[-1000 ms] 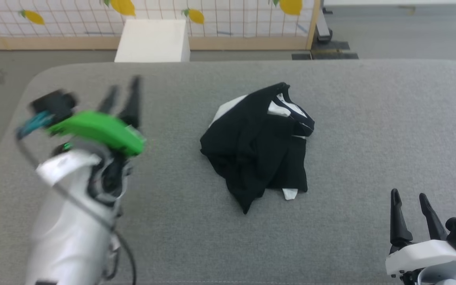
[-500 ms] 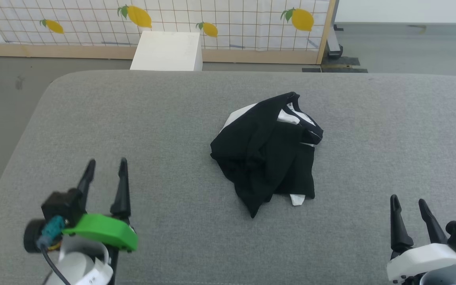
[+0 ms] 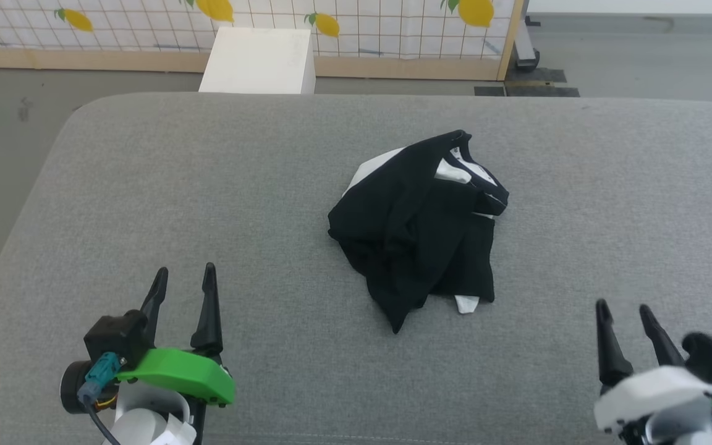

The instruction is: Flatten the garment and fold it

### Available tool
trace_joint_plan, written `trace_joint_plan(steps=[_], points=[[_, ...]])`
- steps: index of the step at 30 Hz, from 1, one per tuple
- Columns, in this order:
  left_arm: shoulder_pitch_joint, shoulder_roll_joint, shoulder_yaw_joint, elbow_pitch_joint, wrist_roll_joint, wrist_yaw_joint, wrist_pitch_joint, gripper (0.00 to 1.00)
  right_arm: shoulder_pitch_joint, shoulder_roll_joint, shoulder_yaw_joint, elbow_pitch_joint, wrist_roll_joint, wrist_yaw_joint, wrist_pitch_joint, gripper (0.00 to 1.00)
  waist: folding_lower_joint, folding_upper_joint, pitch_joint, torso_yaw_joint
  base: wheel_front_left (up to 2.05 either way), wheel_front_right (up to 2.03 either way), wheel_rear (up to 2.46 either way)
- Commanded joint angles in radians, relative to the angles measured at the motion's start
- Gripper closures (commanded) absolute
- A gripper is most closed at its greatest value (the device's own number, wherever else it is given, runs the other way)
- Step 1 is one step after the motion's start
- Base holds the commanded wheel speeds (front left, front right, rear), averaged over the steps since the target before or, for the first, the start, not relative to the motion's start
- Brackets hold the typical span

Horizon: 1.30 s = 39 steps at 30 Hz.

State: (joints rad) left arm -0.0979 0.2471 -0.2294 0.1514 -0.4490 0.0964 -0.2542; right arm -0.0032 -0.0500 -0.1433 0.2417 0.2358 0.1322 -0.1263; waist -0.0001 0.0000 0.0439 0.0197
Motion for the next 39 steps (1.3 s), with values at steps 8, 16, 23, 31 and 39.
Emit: trace_joint_plan(steps=[8,16,23,31,39], points=[[-0.004,-0.028,0.001,-0.006,0.022,-0.005,-0.008,0.00,-0.252,0.000,0.110,0.045,-0.036,-0.002,0.305,0.00,0.0001,0.0000,0.058,0.053,0.00,0.00,0.00],[-0.036,-0.061,0.002,0.004,0.025,-0.019,-0.008,0.00,-0.487,0.000,0.224,0.205,-0.106,-0.002,0.643,0.00,0.0001,0.0000,0.117,0.132,0.00,0.00,0.00],[-0.046,-0.085,0.013,0.024,0.030,-0.037,-0.008,0.00,-0.541,0.000,0.244,0.310,-0.129,-0.002,0.726,0.00,0.0001,0.0000,0.145,0.186,0.00,0.00,0.00],[-0.045,-0.097,0.031,0.036,0.041,-0.052,-0.008,0.00,-0.559,0.000,0.261,0.343,-0.109,-0.002,0.677,1.00,0.0001,0.0000,0.148,0.181,0.00,0.00,0.00],[-0.036,-0.104,0.036,0.042,0.048,-0.069,-0.008,0.00,-0.511,-0.054,0.102,0.071,-0.043,-0.002,0.607,1.00,0.0001,0.0000,0.107,0.100,0.00,0.00,0.00]])
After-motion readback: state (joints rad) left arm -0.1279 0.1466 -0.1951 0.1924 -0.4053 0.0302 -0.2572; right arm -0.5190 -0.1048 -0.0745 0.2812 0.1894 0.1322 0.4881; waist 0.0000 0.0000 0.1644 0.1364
